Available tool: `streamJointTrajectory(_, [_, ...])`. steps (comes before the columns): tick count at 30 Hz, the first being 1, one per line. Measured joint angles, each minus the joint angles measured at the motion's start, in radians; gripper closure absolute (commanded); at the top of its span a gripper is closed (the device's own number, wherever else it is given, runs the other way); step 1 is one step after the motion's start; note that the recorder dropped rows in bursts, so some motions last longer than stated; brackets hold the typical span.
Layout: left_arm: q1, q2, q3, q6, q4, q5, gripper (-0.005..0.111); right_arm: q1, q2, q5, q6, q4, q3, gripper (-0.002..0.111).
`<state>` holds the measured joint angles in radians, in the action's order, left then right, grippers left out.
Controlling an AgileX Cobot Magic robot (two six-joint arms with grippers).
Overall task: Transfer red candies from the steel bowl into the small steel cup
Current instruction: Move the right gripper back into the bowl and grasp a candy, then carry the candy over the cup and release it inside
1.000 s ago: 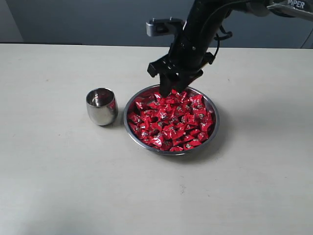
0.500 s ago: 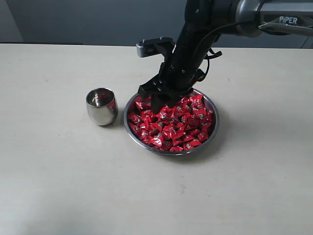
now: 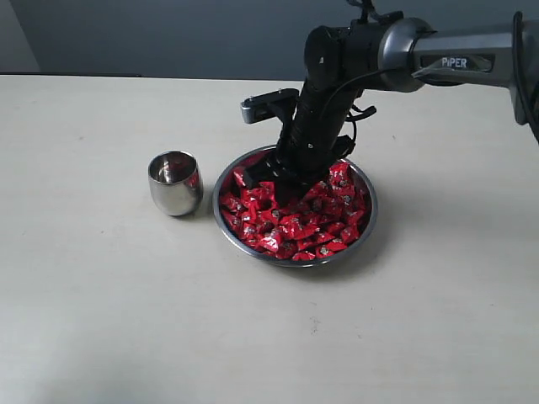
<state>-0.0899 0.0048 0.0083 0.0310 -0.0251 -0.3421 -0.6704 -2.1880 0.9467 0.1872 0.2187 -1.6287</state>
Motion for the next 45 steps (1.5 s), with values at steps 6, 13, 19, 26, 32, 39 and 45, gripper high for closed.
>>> streamJointTrajectory(6, [0.000,0.000,0.000,0.000,0.000,0.000,0.106,0.000,0.002,0.006,-0.008,0.025,0.000,0.108])
streamJointTrajectory(13, [0.000,0.000,0.000,0.000,0.000,0.000,0.106,0.000,0.084,0.009,-0.008,0.045,0.000,0.108])
streamJointTrajectory(19, [0.000,0.000,0.000,0.000,0.000,0.000,0.106,0.000,0.147,0.011,0.024,0.182,-0.050,0.108])
streamJointTrajectory(26, [0.000,0.000,0.000,0.000,0.000,0.000,0.106,-0.033,0.107,0.011,0.095,0.350,-0.162,0.108])
streamJointTrajectory(32, [0.000,0.000,0.000,0.000,0.000,0.000,0.106,-0.090,-0.010,0.014,0.103,0.359,-0.276,0.108])
streamJointTrajectory(39, [0.000,0.000,0.000,0.000,0.000,0.000,0.106,-0.110,-0.123,0.045,0.105,0.320,-0.389,0.108])
streamJointTrajectory(45, [0.000,0.000,0.000,0.000,0.000,0.000,0.106,-0.110,-0.163,0.054,0.105,0.261,-0.425,0.103])
